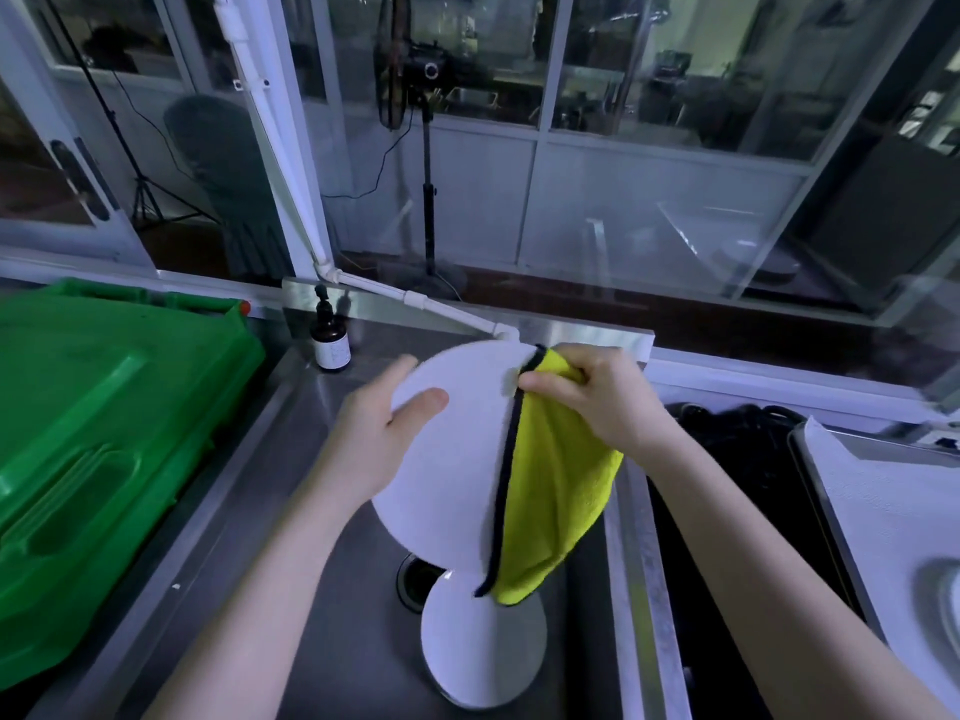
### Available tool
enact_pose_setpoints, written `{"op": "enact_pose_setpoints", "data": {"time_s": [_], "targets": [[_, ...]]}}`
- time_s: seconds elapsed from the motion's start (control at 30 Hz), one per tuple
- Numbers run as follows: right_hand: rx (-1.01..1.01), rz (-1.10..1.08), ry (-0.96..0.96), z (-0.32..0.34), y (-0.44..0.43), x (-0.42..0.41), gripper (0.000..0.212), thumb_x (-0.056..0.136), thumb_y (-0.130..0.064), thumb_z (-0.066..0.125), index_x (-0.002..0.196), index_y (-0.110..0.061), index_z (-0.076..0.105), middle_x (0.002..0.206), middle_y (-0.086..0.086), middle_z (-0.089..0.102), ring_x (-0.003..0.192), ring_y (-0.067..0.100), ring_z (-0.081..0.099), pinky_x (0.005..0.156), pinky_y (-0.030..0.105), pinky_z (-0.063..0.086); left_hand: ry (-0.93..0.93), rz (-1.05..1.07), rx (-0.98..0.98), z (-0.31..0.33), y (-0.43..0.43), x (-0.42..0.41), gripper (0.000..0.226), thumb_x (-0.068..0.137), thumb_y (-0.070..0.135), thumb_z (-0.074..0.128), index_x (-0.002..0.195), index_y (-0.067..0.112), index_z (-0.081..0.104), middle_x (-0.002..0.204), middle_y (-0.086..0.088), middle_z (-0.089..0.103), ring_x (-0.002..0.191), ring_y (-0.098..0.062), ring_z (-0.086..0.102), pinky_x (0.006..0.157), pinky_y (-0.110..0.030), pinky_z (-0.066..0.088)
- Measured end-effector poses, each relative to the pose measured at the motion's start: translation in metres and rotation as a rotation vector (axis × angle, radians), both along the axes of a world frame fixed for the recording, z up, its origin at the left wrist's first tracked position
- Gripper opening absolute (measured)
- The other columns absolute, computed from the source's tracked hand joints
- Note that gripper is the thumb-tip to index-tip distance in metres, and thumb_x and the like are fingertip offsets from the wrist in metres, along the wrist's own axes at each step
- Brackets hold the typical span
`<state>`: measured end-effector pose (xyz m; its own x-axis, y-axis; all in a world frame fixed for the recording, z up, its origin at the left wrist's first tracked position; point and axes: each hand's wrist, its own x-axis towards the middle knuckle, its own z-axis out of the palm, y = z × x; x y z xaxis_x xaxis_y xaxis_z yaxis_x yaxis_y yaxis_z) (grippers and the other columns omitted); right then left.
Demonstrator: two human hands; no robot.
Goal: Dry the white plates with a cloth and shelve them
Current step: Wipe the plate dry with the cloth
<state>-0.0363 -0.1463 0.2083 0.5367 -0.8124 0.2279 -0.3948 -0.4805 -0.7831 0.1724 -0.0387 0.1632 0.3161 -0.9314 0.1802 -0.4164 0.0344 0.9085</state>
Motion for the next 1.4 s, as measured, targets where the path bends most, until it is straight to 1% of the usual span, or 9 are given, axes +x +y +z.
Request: {"op": "enact_pose_setpoints", "data": {"time_s": [0.2, 0.4, 0.5, 0.6, 0.73, 0.9, 1.13, 1.3, 1.4], "targets": [[-0.189, 0.145, 0.112, 0.0, 0.0, 0.01, 0.03, 0.076, -0.039, 0.079, 0.069, -0.012, 0.067, 0.056, 0.007, 0.038, 0.059, 0.008, 0.025, 0.052, 0.02, 0.025, -0.078, -0.074, -0.104, -0.002, 0.001, -0.011, 0.036, 0.087, 0.046, 0.061, 0.069, 0.024, 0.039, 0.063, 0.008, 0.026, 0.059, -0.008, 0.025, 0.051, -0.022, 0.019], [0.331, -0.122, -0.366, -0.042, 0.012, -0.016, 0.032, 0.09, -0.026, 0.068, 0.059, -0.02, 0.06, 0.058, -0.012, 0.057, 0.056, 0.003, 0.051, 0.054, 0.017, 0.041, 0.401, 0.266, -0.113, -0.012, 0.011, -0.013, 0.036, 0.088, 0.04, 0.064, 0.096, 0.005, 0.059, 0.082, -0.001, 0.065, 0.077, -0.016, 0.057, 0.072, -0.038, 0.045], [0.462, -0.153, -0.384, -0.051, 0.019, -0.017, 0.021, 0.091, -0.025, 0.067, 0.076, -0.011, 0.071, 0.076, 0.002, 0.072, 0.071, 0.012, 0.065, 0.067, 0.028, 0.051, 0.349, 0.221, -0.04, -0.012, 0.011, -0.009, 0.013, 0.101, 0.026, 0.06, 0.106, 0.015, 0.066, 0.096, 0.011, 0.075, 0.089, -0.01, 0.068, 0.085, -0.039, 0.052], [0.317, -0.09, -0.192, -0.038, 0.008, -0.014, 0.03, 0.087, -0.032, 0.071, 0.076, -0.004, 0.068, 0.069, 0.011, 0.067, 0.064, 0.013, 0.058, 0.064, 0.03, 0.047, 0.179, 0.093, 0.093, -0.008, 0.007, 0.002, 0.039, 0.099, 0.034, 0.061, 0.134, 0.015, 0.06, 0.129, 0.001, 0.069, 0.121, -0.016, 0.062, 0.109, -0.045, 0.045], [-0.065, 0.17, 0.174, -0.018, 0.008, 0.007, 0.047, 0.078, -0.039, 0.077, 0.062, -0.002, 0.053, 0.056, 0.0, 0.034, 0.057, 0.008, 0.027, 0.052, 0.024, 0.026, -0.159, -0.22, 0.11, 0.007, -0.004, -0.004, 0.01, 0.091, 0.04, 0.072, 0.087, 0.035, 0.064, 0.077, 0.012, 0.06, 0.073, -0.01, 0.052, 0.066, -0.024, 0.037], [-0.072, 0.071, 0.067, -0.025, 0.012, 0.003, 0.041, 0.078, -0.037, 0.077, 0.054, -0.015, 0.051, 0.054, -0.004, 0.031, 0.054, 0.008, 0.025, 0.051, 0.026, 0.024, -0.101, -0.062, -0.012, 0.002, -0.004, 0.004, 0.017, 0.075, 0.05, 0.075, 0.086, 0.04, 0.066, 0.067, -0.001, 0.061, 0.057, -0.005, 0.045, 0.051, -0.017, 0.031], [0.379, -0.25, -0.452, -0.044, 0.019, -0.013, 0.048, 0.085, -0.03, 0.072, 0.072, 0.011, 0.052, 0.064, 0.012, 0.046, 0.062, 0.022, 0.043, 0.059, 0.038, 0.036, 0.49, 0.309, -0.12, -0.033, 0.017, -0.027, 0.015, 0.084, 0.049, 0.063, 0.096, 0.044, 0.072, 0.101, 0.021, 0.076, 0.094, 0.004, 0.069, 0.069, -0.011, 0.051], [0.349, -0.119, -0.256, -0.023, 0.013, -0.016, 0.036, 0.075, -0.041, 0.075, 0.077, -0.005, 0.07, 0.078, 0.015, 0.073, 0.067, 0.024, 0.066, 0.071, 0.047, 0.056, 0.326, 0.18, -0.107, -0.023, 0.016, -0.014, 0.013, 0.092, 0.038, 0.063, 0.094, 0.048, 0.07, 0.1, 0.021, 0.075, 0.095, 0.003, 0.069, 0.074, -0.016, 0.052], [0.089, 0.004, -0.023, -0.005, 0.006, -0.006, 0.04, 0.078, -0.039, 0.076, 0.064, -0.005, 0.059, 0.059, 0.015, 0.056, 0.054, 0.018, 0.047, 0.057, 0.034, 0.045, 0.113, 0.042, -0.032, -0.008, 0.006, -0.003, 0.028, 0.088, 0.043, 0.069, 0.106, 0.022, 0.069, 0.091, 0.01, 0.071, 0.088, -0.003, 0.065, 0.079, -0.018, 0.048]]}}
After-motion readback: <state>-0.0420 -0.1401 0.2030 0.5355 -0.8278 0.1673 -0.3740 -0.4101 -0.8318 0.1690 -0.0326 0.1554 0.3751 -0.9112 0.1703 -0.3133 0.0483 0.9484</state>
